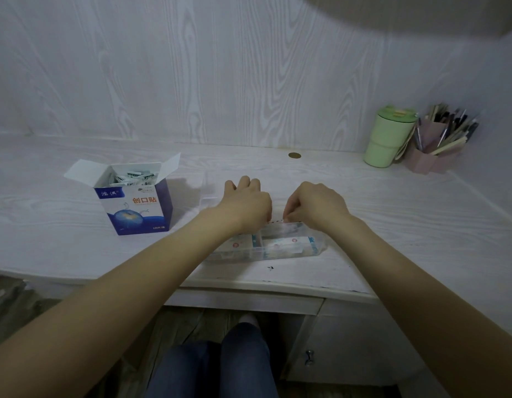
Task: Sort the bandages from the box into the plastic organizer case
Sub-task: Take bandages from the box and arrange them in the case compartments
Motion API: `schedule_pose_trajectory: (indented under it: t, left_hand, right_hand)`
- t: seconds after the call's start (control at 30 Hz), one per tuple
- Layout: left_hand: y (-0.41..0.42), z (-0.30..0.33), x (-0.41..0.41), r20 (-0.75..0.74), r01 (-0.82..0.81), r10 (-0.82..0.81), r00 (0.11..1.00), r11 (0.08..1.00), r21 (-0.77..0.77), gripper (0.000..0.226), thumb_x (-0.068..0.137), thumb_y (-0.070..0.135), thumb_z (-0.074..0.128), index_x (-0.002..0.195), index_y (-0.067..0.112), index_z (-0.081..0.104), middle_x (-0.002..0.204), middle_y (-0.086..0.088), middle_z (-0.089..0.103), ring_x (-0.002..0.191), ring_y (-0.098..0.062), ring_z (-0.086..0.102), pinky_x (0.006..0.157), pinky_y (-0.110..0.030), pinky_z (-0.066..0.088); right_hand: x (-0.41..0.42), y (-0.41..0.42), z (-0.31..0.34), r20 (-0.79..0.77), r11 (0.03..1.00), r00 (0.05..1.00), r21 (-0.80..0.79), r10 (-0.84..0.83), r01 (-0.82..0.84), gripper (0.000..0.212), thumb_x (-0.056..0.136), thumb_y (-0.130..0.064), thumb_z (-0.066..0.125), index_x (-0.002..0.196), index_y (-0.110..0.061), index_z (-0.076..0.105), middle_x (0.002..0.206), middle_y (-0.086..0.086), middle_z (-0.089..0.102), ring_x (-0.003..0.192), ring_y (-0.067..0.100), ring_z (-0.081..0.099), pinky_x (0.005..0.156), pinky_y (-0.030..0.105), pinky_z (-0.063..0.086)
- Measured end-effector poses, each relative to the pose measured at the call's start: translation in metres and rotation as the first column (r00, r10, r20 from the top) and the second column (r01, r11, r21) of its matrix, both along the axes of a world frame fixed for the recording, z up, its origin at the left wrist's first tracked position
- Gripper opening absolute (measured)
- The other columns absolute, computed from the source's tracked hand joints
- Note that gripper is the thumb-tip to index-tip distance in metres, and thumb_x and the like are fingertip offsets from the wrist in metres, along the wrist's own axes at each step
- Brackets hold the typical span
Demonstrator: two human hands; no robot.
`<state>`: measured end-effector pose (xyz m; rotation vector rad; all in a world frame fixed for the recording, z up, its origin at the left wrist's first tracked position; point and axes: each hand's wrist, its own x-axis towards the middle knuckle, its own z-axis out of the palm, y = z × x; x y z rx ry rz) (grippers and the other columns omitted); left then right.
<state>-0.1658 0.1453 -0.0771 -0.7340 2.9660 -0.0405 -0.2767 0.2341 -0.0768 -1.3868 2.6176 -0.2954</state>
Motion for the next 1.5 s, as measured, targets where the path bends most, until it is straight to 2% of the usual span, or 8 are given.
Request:
schedule_pose_trajectory:
  t: [0.17,0.4,0.6,0.73,0.9,1.17,1.3,1.5]
  left_hand:
    - [0.000,-0.002,-0.005,0.005,-0.028,0.028,1.000,0.999,0.020,0.033,0.092,0.011,0.042,0.116,0.021,0.062,0.102,-0.005,0.036,0.107,-0.027,0.032,0.081,-0.036,0.022]
    - [0.001,0.009,-0.015,0.073,-0.103,0.097,0.993,0.991,0.081,0.017,0.094,0.026,0.045,0.098,0.015,0.058,0.102,-0.007,0.036,0.104,-0.026,0.029,0.093,-0.042,0.025]
    - [-0.001,0.007,-0.020,0.079,-0.123,0.117,0.990,0.990,0.074,0.025,0.092,0.024,0.053,0.114,0.016,0.060,0.112,-0.009,0.044,0.115,-0.029,0.032,0.095,-0.042,0.025]
    - [-0.005,0.006,-0.020,0.049,-0.139,0.135,0.990,0.987,0.085,0.021,0.089,0.014,0.056,0.109,0.016,0.062,0.106,-0.008,0.046,0.104,-0.027,0.033,0.087,-0.039,0.025]
    - [-0.007,0.005,-0.020,0.023,-0.146,0.145,0.989,0.983,0.109,0.020,0.087,0.010,0.059,0.106,0.014,0.065,0.107,-0.009,0.054,0.100,-0.027,0.033,0.082,-0.037,0.024]
    - [-0.008,0.004,-0.020,0.006,-0.146,0.147,0.989,0.982,0.123,0.021,0.087,0.012,0.060,0.107,0.013,0.065,0.108,-0.009,0.057,0.097,-0.025,0.032,0.082,-0.035,0.025]
    - [-0.007,0.004,-0.021,0.016,-0.149,0.148,0.989,0.981,0.124,0.022,0.087,0.009,0.058,0.107,0.013,0.064,0.108,-0.010,0.056,0.097,-0.026,0.031,0.083,-0.036,0.026]
    - [-0.006,0.002,-0.019,0.005,-0.142,0.143,0.990,0.982,0.128,0.022,0.087,0.010,0.057,0.107,0.014,0.065,0.110,-0.009,0.057,0.097,-0.025,0.032,0.081,-0.035,0.026]
  right_hand:
    - [-0.003,0.000,-0.001,-0.090,0.996,0.992,0.019,0.094,-0.093,0.012,0.082,-0.019,0.068,0.081,-0.030,0.075,0.083,-0.008,0.072,0.077,0.013,0.061,0.052,0.020,0.037]
    - [0.002,-0.004,0.005,-0.196,0.984,0.969,0.118,0.152,-0.130,0.010,0.084,-0.023,0.067,0.084,-0.031,0.072,0.089,-0.005,0.070,0.081,0.018,0.062,0.063,0.026,0.042]
    - [0.009,-0.004,0.009,-0.326,0.972,0.923,0.181,0.203,-0.149,0.015,0.087,-0.021,0.062,0.099,-0.023,0.070,0.090,0.002,0.067,0.074,0.020,0.053,0.063,0.027,0.038]
    - [0.005,0.003,0.015,-0.291,0.983,0.943,0.133,0.163,-0.129,0.015,0.085,-0.028,0.068,0.095,-0.017,0.069,0.063,-0.001,0.051,0.069,0.021,0.054,0.054,0.025,0.036]
    - [0.001,0.010,0.018,-0.305,0.993,0.946,0.083,0.106,-0.084,0.019,0.092,-0.026,0.056,0.103,-0.013,0.063,0.089,0.005,0.063,0.079,0.023,0.058,0.064,0.029,0.040]
    - [0.003,0.008,0.006,-0.289,0.975,0.943,0.193,0.165,-0.111,0.012,0.090,-0.013,0.046,0.093,-0.012,0.058,0.064,0.000,0.046,0.055,0.017,0.044,0.049,0.024,0.030]
    - [0.001,0.005,0.005,-0.232,0.976,0.962,0.194,0.143,-0.098,0.020,0.092,-0.011,0.045,0.103,-0.012,0.061,0.087,0.005,0.065,0.060,0.019,0.054,0.061,0.026,0.044]
    - [0.001,0.005,0.004,-0.209,0.972,0.969,0.220,0.132,-0.085,0.027,0.092,-0.009,0.042,0.109,-0.016,0.062,0.099,0.005,0.067,0.073,0.022,0.062,0.071,0.030,0.048]
